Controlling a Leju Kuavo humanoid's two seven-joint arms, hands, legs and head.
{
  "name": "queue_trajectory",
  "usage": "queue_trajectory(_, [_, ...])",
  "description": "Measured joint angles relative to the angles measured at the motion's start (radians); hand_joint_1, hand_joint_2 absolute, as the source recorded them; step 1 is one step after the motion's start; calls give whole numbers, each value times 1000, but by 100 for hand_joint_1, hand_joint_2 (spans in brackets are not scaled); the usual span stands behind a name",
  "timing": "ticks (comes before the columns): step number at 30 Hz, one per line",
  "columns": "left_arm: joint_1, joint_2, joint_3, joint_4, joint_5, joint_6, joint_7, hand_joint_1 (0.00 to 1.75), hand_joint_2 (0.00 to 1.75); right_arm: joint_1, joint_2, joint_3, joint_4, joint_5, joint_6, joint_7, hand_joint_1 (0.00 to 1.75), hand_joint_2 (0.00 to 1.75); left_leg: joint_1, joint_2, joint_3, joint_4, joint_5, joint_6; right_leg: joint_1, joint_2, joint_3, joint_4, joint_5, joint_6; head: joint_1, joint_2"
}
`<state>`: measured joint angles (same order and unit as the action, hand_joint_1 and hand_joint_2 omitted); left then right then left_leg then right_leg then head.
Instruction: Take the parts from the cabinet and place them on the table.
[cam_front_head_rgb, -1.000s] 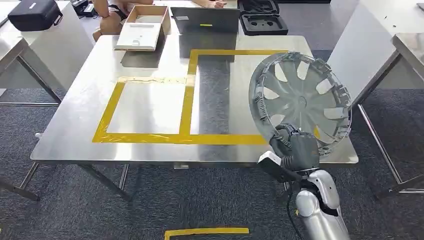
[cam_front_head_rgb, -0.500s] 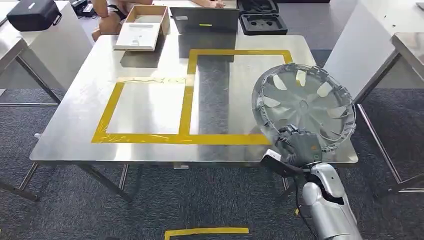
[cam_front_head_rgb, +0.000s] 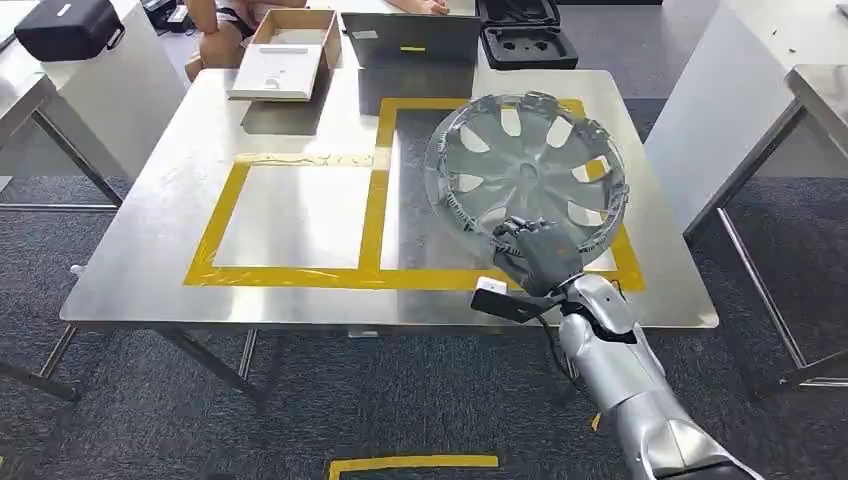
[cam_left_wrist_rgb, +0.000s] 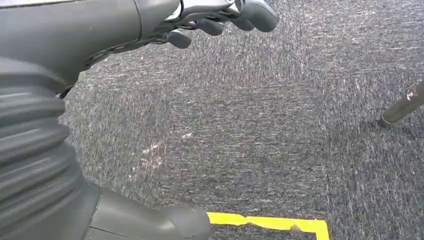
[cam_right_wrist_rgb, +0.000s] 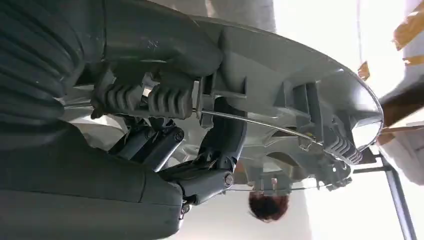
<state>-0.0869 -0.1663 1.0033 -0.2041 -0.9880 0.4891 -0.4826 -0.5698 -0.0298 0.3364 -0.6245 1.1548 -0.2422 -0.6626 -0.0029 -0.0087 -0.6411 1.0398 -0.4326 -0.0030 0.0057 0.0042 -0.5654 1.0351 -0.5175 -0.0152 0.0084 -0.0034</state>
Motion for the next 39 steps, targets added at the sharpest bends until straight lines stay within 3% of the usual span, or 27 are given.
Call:
queue_trajectory(1, [0,-1,0,1,0,-3,3,0,175,-6,3,6,7,-4,-1,-6,0,0,0,0,0,0,0,0,0,0,0,0,0,0,0,0])
queue_trajectory(6, [3,-4,0,3,-27,-6,43,0,175,-43,8,24,36,-37,-16,-23,0,0,0,0,1,0,0,0,0,0,1,-1,0,0,0,0])
queue_trajectory(7, [3,-5,0,4,-33,-7,55,0,0,-47,7,28,41,-47,-20,-23,0,0,0,0,1,0,0,0,0,0,1,-1,0,0,0,0])
queue_trajectory(14, [7,-5,-3,7,-53,-9,81,0,0,-42,0,39,56,-89,-50,-30,0,0,0,0,2,0,0,0,0,0,2,-1,0,0,0,0])
queue_trajectory(29, [-1,-4,-8,7,-29,-103,30,0,0,-19,-8,73,48,-124,-17,-21,0,0,-3,0,2,2,-3,4,-2,0,4,-3,1,2,0,0])
queue_trajectory(33, [-3,-4,-8,7,-19,-112,30,0,0,-19,10,93,48,-125,-17,-17,0,0,-7,1,2,5,-7,11,-4,0,6,-4,-1,7,0,0])
queue_trajectory(37, [-4,-4,-8,7,-15,-108,54,0,0,-16,42,111,48,-137,-12,-19,0,0,-8,1,6,3,-5,19,-5,1,12,-10,3,19,0,0])
queue_trajectory(38, [-4,-7,-8,8,-19,-105,62,0,0,-15,47,115,48,-140,-10,-20,0,0,6,5,12,-11,3,24,-1,1,13,-7,-5,21,0,0])
queue_trajectory(39, [-4,-7,-8,7,-18,-101,67,0,0,-13,51,118,48,-142,-9,-22,0,0,7,6,16,-17,6,28,-2,0,7,11,-23,27,3,0])
